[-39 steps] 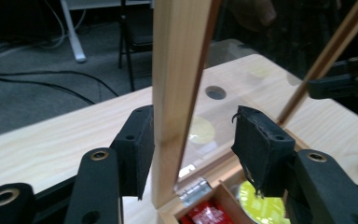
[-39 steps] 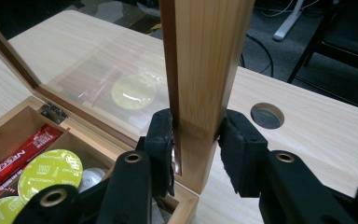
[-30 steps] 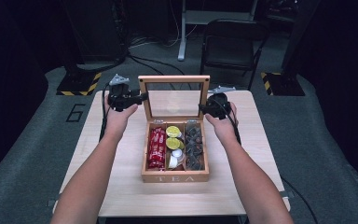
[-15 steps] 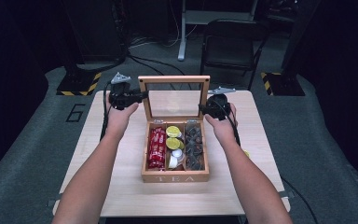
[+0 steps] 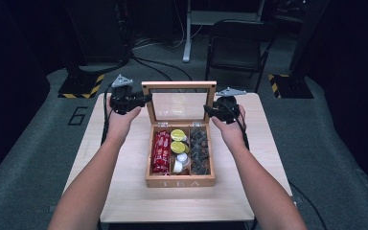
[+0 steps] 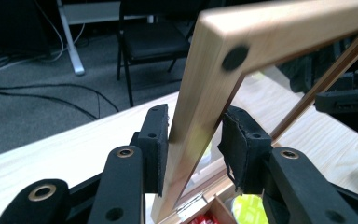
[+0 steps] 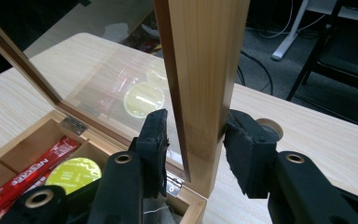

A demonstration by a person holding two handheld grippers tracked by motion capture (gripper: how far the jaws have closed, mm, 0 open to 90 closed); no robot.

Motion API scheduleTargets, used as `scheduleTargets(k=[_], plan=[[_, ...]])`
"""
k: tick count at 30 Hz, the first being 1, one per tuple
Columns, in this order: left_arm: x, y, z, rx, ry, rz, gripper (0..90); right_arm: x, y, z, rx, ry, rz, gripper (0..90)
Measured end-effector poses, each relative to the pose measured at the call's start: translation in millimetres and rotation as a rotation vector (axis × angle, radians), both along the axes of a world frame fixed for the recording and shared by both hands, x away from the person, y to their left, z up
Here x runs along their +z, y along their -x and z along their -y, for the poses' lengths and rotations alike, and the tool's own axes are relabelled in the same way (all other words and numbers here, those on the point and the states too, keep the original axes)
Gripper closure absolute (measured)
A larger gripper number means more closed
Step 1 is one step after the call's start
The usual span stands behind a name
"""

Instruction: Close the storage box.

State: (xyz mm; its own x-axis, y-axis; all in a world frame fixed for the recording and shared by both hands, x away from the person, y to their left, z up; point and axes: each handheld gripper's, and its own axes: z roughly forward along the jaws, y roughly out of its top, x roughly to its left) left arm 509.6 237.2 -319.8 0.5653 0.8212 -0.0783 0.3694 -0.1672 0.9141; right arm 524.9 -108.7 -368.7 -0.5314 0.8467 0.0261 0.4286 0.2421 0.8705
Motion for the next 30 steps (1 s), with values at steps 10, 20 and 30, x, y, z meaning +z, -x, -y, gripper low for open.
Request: scheduleTargets(k=[10,20,30], plan=[[4.8,12.6,-0.2,-0.031,-0.018,0.010,59.5,15.8,17.4,7.1,0.028,-0.018,0.031,60.7],[-0.5,29.6,-4.3,-0.065,-0.016,0.012,59.3,34.9,34.6,6.1,0.060,0.039,0.056,60.7],[-7.9,48.3,-5.7,-0.087,-0.006,0.006,56.5,47.1,58.1,7.4,0.093,0.050,0.094,60.2]])
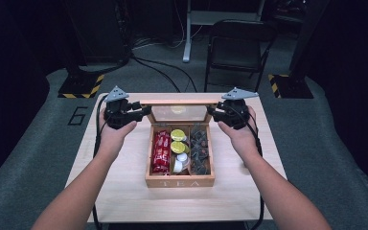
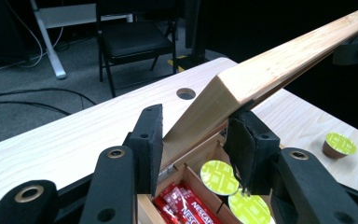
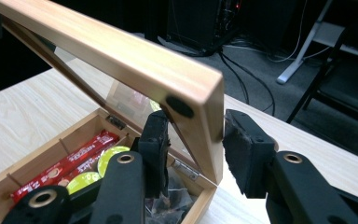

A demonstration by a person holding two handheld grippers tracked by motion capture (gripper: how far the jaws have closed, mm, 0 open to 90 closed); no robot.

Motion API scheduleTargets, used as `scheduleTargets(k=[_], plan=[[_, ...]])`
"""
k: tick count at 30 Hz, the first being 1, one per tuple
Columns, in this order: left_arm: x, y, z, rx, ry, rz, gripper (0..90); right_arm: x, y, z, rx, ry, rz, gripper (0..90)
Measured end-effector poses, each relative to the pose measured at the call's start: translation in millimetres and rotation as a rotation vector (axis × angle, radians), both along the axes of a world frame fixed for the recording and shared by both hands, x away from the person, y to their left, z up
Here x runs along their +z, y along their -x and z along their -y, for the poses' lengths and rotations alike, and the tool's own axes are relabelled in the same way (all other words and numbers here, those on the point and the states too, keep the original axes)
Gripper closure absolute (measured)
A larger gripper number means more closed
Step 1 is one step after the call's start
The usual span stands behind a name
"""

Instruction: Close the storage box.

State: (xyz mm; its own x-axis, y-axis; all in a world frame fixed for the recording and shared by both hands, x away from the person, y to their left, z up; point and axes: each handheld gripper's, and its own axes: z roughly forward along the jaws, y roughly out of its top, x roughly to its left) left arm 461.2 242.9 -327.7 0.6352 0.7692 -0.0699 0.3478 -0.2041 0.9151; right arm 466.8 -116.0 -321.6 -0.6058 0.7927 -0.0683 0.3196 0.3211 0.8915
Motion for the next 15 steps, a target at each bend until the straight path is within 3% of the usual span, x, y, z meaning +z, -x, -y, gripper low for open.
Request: scheduleTargets(k=[10,15], plan=[[-9.9,17.5,-1.6,-0.027,-0.001,-0.002,53.2,-4.2,23.2,2.4,0.027,0.032,0.013,59.9],[-14.5,24.7,-1.5,-0.032,-0.007,0.001,52.7,-8.8,30.4,3.8,0.036,0.012,0.015,58.1]])
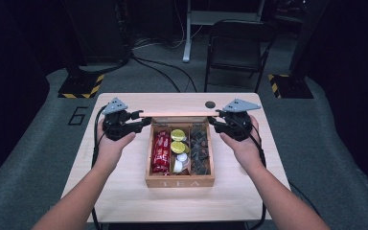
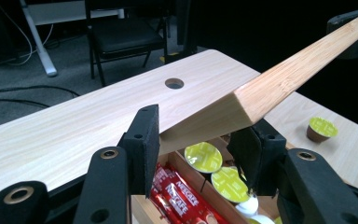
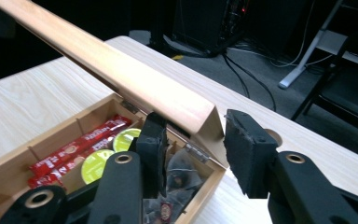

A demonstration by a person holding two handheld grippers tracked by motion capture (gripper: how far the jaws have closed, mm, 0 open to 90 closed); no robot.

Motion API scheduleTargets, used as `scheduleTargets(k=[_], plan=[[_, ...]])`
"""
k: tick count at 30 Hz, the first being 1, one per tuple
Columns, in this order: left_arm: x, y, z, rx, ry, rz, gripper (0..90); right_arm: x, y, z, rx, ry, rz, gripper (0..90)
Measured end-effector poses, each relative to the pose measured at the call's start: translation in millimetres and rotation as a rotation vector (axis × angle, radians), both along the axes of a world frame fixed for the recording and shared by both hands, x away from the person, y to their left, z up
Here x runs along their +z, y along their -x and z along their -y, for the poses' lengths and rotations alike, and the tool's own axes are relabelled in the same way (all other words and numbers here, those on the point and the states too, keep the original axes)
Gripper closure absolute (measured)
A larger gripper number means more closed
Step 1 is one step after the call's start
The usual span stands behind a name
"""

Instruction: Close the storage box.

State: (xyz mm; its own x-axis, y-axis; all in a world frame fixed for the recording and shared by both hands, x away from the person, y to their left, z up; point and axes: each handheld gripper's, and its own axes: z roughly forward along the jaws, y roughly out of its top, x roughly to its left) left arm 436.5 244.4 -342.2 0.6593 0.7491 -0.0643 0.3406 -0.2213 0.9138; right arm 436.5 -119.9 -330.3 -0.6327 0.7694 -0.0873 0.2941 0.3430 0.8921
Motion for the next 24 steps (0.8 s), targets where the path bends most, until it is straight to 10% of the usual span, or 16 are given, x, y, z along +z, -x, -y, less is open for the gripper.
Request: scheduleTargets(k=[24], plan=[[-28.9,30.9,-0.7,-0.024,0.004,0.005,49.0,-30.2,36.8,6.7,0.020,-0.023,0.027,56.7]])
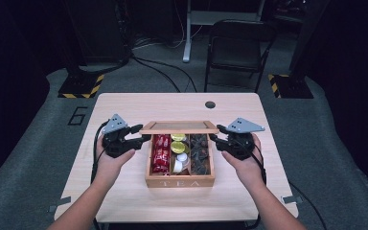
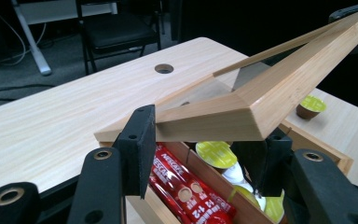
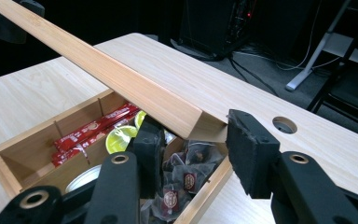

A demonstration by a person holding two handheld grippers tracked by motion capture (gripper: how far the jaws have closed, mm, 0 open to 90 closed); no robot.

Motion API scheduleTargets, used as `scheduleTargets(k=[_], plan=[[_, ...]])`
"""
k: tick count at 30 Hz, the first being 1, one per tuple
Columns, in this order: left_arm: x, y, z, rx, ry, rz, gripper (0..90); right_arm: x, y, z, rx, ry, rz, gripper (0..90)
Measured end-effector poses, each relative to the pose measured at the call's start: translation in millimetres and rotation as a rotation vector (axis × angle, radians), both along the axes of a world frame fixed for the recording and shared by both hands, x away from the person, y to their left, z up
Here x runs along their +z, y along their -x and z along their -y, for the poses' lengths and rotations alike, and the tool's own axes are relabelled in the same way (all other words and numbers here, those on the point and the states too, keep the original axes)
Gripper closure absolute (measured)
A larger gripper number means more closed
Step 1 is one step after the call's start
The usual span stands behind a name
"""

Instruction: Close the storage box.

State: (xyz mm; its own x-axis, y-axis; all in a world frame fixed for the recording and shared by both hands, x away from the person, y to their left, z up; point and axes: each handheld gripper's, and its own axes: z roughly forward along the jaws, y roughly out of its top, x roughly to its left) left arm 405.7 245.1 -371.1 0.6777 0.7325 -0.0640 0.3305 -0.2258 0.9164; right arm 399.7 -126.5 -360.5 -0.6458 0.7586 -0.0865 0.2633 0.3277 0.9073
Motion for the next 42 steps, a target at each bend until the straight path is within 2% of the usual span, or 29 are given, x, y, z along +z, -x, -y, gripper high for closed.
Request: scheduleTargets(k=[3,10,13,20,24,27,34,35,42], plan=[[-2.3,2.0,0.0,0.002,0.000,0.001,48.7,-2.2,1.7,0.5,-0.001,-0.017,-0.016,56.6],[-8.9,7.3,-0.1,0.006,0.018,-0.004,48.4,-5.9,5.3,0.8,0.003,-0.008,-0.020,56.4],[-10.5,9.2,0.2,0.007,0.007,0.001,48.3,-8.4,6.8,1.8,0.011,-0.001,-0.015,56.3],[-15.6,13.6,0.2,0.004,-0.001,-0.005,47.9,-14.4,10.4,3.0,0.011,-0.025,-0.035,55.4],[-21.9,17.4,0.0,0.001,0.006,-0.014,47.1,-18.4,12.5,4.6,0.024,-0.019,-0.042,55.0],[-26.8,19.9,-0.3,-0.002,0.003,-0.005,46.4,-21.9,14.8,4.8,0.027,-0.014,-0.048,54.5],[-33.3,23.4,-0.7,-0.005,0.016,-0.035,45.3,-28.6,19.0,5.4,0.037,-0.003,-0.051,53.8],[-34.2,23.5,-0.7,-0.002,0.014,-0.029,45.3,-29.1,19.9,5.3,0.033,-0.003,-0.057,53.8],[-41.8,28.7,-0.1,-0.008,0.002,-0.056,45.3,-36.4,25.3,7.1,0.042,-0.004,-0.076,53.9]])
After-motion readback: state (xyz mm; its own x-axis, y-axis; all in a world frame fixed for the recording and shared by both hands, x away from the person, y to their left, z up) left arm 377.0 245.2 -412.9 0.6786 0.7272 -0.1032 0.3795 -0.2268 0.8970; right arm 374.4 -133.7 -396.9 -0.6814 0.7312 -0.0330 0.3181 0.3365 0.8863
